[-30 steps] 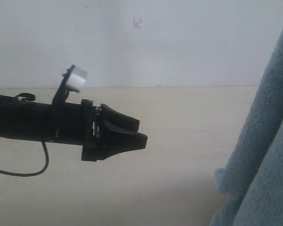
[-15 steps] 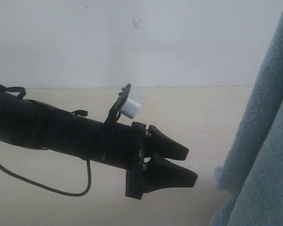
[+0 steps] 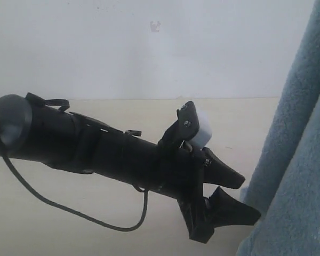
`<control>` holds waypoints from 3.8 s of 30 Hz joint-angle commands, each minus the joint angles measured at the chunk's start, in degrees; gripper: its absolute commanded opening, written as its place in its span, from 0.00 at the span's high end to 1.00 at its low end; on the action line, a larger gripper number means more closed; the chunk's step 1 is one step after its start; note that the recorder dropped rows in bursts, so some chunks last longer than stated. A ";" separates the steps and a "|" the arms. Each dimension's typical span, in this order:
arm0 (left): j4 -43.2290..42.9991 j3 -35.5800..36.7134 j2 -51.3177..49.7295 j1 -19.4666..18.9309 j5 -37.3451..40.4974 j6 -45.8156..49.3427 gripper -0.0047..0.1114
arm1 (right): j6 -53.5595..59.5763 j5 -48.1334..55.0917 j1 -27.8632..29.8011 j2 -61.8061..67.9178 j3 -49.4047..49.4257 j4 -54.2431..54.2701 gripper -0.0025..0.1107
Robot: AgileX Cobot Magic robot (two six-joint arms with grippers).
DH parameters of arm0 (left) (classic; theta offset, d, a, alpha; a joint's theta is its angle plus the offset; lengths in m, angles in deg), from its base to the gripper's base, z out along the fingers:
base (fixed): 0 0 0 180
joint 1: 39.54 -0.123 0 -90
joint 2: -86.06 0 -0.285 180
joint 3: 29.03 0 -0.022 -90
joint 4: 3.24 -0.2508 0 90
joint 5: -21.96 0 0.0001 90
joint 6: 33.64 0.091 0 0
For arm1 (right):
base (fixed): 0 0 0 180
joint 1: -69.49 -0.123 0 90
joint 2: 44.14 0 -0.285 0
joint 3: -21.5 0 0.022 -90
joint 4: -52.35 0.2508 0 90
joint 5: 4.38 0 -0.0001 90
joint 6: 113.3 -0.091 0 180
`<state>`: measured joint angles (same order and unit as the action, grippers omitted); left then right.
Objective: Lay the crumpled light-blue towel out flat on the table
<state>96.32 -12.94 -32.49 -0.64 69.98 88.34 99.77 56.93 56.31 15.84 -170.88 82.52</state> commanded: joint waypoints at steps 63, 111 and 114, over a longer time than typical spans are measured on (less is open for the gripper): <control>-90.44 9.01 34.19 -9.03 -21.95 -98.35 0.52 | -16.61 -0.24 0.02 0.46 6.95 -30.71 0.91; -53.57 7.14 1.92 -7.03 -35.36 -81.01 0.75 | -16.02 -0.23 0.02 0.46 6.95 -30.50 0.91; -53.43 7.09 0.64 -7.03 -34.81 -81.01 0.73 | -16.02 -0.23 0.02 0.46 6.95 -30.50 0.91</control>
<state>42.15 -5.60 -30.80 -8.02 34.93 7.05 83.50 57.34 56.31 16.42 -164.03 52.35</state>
